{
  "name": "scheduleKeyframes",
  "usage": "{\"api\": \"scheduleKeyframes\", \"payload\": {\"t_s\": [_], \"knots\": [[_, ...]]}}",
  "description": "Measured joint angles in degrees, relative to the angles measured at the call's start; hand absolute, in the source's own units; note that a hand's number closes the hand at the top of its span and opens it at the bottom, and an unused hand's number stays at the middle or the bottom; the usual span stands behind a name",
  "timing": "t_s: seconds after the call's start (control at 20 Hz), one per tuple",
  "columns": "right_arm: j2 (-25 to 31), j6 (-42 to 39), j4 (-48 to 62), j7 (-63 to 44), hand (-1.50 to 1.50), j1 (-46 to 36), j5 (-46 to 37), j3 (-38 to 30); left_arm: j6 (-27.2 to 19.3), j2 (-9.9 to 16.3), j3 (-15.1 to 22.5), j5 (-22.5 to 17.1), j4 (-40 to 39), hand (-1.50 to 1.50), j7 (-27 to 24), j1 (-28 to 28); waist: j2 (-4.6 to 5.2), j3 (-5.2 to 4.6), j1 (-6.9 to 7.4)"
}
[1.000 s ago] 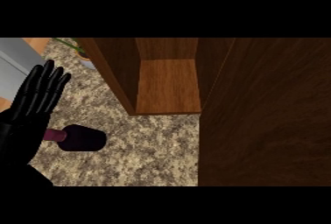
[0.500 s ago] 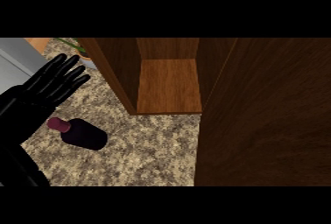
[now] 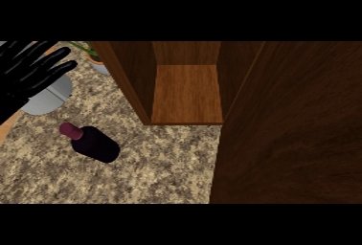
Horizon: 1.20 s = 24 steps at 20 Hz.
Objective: Pick up the wine, place it into the cabinet and close the cabinet
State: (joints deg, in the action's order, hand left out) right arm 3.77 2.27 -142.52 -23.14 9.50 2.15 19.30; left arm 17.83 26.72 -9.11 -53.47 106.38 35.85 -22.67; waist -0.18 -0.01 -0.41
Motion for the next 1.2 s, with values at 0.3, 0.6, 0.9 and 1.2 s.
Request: {"api": "scheduleKeyframes", "payload": {"t_s": [0.3, 0.6, 0.9, 1.2], "knots": [[-0.46, 3.97, -0.68, -5.68, -1.5, -3.98, -1.4, 3.77, -2.66, 0.71, -0.16, 0.05, -0.02, -1.5, 2.98, -2.22, -0.02, -0.03, -0.08], [0.44, 6.42, -0.93, -7.53, -1.5, -5.74, -2.12, 4.87, -1.66, 0.93, -0.55, 1.57, -1.64, -1.5, 3.31, -1.68, -0.02, -0.03, -0.22], [1.14, 9.05, -1.04, -8.66, -1.5, -7.03, -2.94, 6.89, 0.61, -0.14, -0.1, 4.37, -4.58, -1.5, 1.71, -0.75, -0.02, -0.04, -0.35], [1.64, 11.92, -0.87, -10.4, -1.5, -9.95, -3.89, 8.5, 3.59, -1.38, 0.15, 7.03, -7.36, -1.5, -0.85, 0.83, -0.03, -0.06, -0.38]]}}
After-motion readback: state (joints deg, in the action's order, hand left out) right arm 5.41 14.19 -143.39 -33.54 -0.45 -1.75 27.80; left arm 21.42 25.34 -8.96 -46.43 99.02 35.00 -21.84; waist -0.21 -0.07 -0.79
